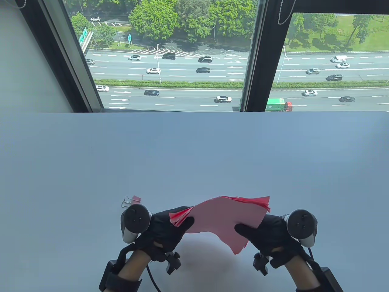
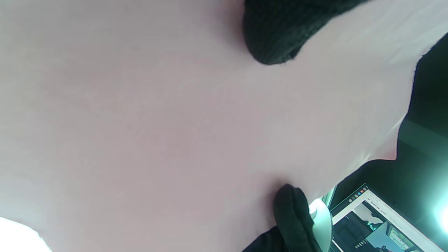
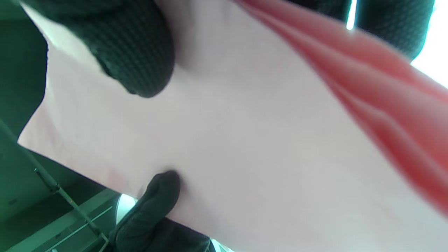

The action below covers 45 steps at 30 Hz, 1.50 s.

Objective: Clip paper with binder clip (Left hand to clip)

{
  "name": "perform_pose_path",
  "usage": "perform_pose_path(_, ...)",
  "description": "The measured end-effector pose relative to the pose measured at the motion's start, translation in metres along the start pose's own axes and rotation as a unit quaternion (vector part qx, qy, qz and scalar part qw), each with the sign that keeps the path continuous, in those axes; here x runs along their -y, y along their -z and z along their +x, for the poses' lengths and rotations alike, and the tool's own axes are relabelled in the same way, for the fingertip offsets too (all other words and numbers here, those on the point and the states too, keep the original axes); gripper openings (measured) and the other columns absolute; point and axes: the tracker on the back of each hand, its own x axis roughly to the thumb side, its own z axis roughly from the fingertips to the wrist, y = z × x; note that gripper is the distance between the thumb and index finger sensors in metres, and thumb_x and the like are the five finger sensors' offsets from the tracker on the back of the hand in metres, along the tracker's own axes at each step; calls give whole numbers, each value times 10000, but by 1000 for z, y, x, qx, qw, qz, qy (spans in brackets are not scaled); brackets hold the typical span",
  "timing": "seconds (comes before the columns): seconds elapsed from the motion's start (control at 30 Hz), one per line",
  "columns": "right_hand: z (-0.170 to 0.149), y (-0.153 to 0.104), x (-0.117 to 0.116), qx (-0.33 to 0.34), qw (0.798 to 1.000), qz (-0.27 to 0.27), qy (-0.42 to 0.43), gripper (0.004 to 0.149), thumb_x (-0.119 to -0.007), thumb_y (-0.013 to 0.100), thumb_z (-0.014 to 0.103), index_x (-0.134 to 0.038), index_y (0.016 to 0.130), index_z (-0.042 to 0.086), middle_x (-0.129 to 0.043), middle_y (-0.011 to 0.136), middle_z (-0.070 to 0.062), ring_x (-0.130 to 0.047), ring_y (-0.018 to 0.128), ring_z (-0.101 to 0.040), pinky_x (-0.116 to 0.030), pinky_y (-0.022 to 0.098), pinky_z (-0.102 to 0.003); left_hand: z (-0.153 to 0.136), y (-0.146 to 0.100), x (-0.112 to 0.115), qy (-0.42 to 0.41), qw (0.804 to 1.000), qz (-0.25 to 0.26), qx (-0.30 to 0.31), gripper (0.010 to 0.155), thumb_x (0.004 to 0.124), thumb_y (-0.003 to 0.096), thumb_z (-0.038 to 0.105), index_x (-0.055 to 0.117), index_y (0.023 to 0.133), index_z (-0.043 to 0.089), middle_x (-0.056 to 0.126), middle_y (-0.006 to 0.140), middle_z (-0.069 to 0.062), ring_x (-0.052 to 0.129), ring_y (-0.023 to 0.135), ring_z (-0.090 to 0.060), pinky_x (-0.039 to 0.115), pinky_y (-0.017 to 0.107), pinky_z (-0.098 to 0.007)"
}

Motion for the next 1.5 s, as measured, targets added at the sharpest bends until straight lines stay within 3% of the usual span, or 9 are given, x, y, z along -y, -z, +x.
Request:
perform_pose_path(0.2, 3, -2, 7, 12, 1000, -13, -5, 915, -898, 385, 624, -523, 1088, 175, -739, 990, -227, -889, 746, -509, -734, 499, -647, -1, -1, -4, 9, 1000, -2, -11, 470, 769, 475, 358, 892, 922, 280, 935, 902, -49, 937, 767, -365, 756, 562, -571)
perform_pose_path(0.4, 2, -1, -3, 12, 1000, 6, -11, 674, -866, 439, 473, -706, 1001, 138, -879, 874, -200, -965, 661, -455, -761, 477, -621, -4, 0, 7, -44, 999, -11, -19, 468, 769, 475, 365, 895, 915, 266, 929, 913, -43, 939, 770, -366, 768, 554, -562)
perform_pose_path(0.53, 5, -1, -2, 30, 999, -30, -16, 551, -829, 455, 413, -821, 909, 101, -964, 773, -183, -1027, 564, -418, -806, 433, -579, -4, -1, 7, -41, 999, 3, -17, 465, 768, 475, 366, 896, 909, 260, 936, 903, -42, 968, 729, -356, 793, 523, -544)
perform_pose_path(0.93, 17, -3, -4, 51, 991, -89, -83, 528, -821, 458, 396, -844, 873, 71, -1008, 694, -181, -1074, 476, -383, -873, 353, -523, 4, -3, 25, -14, 999, 39, 5, 565, 743, 488, 389, 702, 1049, 328, 811, 1041, -54, 857, 892, -383, 764, 562, -601)
perform_pose_path(1.07, 0, -1, -15, -9, 988, -20, -150, 559, -859, 447, 371, -790, 923, 87, -975, 742, -188, -1062, 515, -389, -870, 375, -524, -16, -2, 31, 51, 997, 17, -48, 612, 737, 490, 374, 610, 1087, 339, 809, 1040, -56, 875, 870, -387, 776, 551, -593)
perform_pose_path(1.2, 4, -2, -15, 11, 992, -60, -106, 553, -869, 442, 329, -779, 930, 83, -980, 731, -198, -1066, 497, -395, -872, 362, -529, -7, -2, 31, 17, 999, 31, -16, 615, 742, 487, 320, 602, 1085, 346, 822, 1025, -62, 892, 836, -400, 777, 544, -573)
perform_pose_path(1.3, -3, 1, -19, -22, 990, -26, -140, 549, -868, 443, 317, -771, 933, 91, -979, 738, -176, -1070, 506, -376, -874, 374, -519, -19, 2, 29, 68, 996, 24, -52, 626, 766, 478, 323, 605, 1082, 330, 874, 969, -45, 924, 804, -367, 776, 551, -561)
perform_pose_path(1.4, -5, 0, -16, -13, 994, -46, -97, 537, -876, 441, 293, -784, 926, 81, -993, 717, -183, -1070, 491, -388, -871, 363, -528, -19, -1, 28, 0, 999, 29, -24, 604, 789, 479, 319, 650, 1067, 310, 874, 963, -64, 897, 824, -386, 743, 570, -588)
perform_pose_path(1.5, -6, 0, -16, -10, 993, -43, -110, 538, -877, 441, 311, -790, 926, 97, -991, 731, -169, -1065, 505, -384, -865, 379, -528, -16, 1, 29, 40, 999, 21, -22, 600, 792, 477, 344, 665, 1063, 323, 843, 1007, -53, 879, 857, -382, 743, 587, -580)
